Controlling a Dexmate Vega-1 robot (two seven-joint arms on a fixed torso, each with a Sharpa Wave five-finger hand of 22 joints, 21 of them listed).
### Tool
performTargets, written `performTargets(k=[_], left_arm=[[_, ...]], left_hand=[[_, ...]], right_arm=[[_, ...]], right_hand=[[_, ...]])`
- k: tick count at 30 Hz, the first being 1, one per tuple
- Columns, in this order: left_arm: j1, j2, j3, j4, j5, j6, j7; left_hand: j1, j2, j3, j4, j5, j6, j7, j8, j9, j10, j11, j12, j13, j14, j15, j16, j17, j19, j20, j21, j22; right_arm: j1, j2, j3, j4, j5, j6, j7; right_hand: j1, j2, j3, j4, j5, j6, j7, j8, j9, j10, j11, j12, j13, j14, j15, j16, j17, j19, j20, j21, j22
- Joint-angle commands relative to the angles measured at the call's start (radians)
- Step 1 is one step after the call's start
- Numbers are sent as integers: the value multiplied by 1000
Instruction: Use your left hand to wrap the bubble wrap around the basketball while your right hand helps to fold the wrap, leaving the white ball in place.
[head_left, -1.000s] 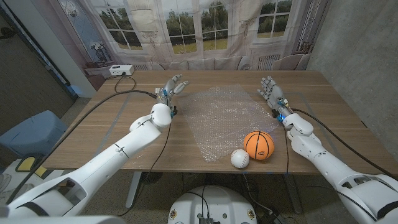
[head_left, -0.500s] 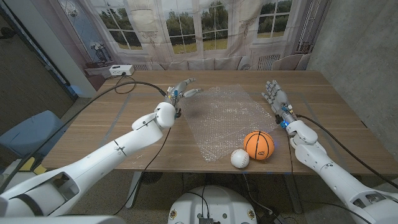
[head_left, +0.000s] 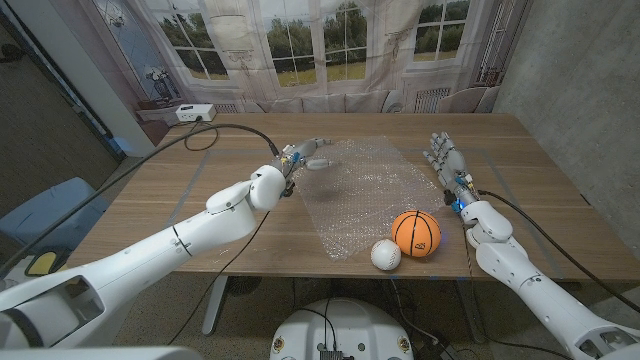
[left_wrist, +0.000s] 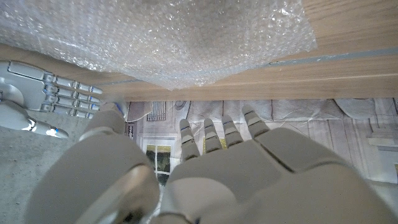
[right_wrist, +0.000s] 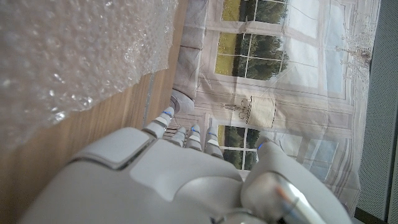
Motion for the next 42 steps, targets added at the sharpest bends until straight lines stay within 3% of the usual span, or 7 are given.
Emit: performTargets(k=[1,5,15,22,27,42], left_arm=[[-26,34,69,-83,160,3,-206],[-51,22,93,-87,210,-5,-292],[-81,5,133,-124,366,-27,-467],[-92,-6,172,-147,538,-49,-614],[-80,-15,166,-157,618,-82,-701],[-42,-57,116,-143,621,-193,-873]], left_hand=[[45,-6,-16,1,28,49,5,25,10,-11,6,5,4,-15,4,6,3,-5,5,-2,3],[80,-9,-29,5,50,112,17,51,20,-27,4,5,5,-28,13,8,3,-3,4,-3,2],[106,-7,-37,6,63,95,7,42,24,-38,3,5,6,-38,11,8,2,-4,1,-4,2],[139,1,-41,6,71,115,1,50,26,-42,-2,7,6,-43,10,9,1,-3,0,-5,1],[157,2,-44,5,75,123,1,54,29,-45,0,8,6,-46,8,10,1,-2,-2,-6,1],[170,-10,-65,12,84,131,16,56,33,-52,10,9,7,-55,13,10,0,-7,-1,-9,0]], right_arm=[[-51,-7,14,-41,0,36,-24],[-64,-11,20,-50,3,42,-25],[-92,-18,37,-64,9,61,-32],[-96,-12,43,-56,16,74,-28],[-93,-6,42,-46,20,78,-22],[-93,-4,42,-50,15,72,-38]], right_hand=[[2,2,4,-5,10,-1,-10,6,2,-1,5,5,4,-6,1,5,3,5,3,2,1],[2,3,4,-5,10,0,-10,6,2,-1,4,5,4,-6,0,5,3,5,3,2,1],[1,3,4,-6,10,0,-10,6,2,0,6,5,4,-5,0,5,3,6,2,2,1],[1,3,3,-6,10,1,-9,7,2,-1,4,4,4,-5,0,5,3,7,2,2,1],[1,4,3,-6,10,1,-9,7,2,0,3,5,4,-4,-2,5,3,7,1,2,1],[0,6,3,-7,11,3,-10,7,2,1,4,4,4,-1,-3,6,3,9,1,3,1]])
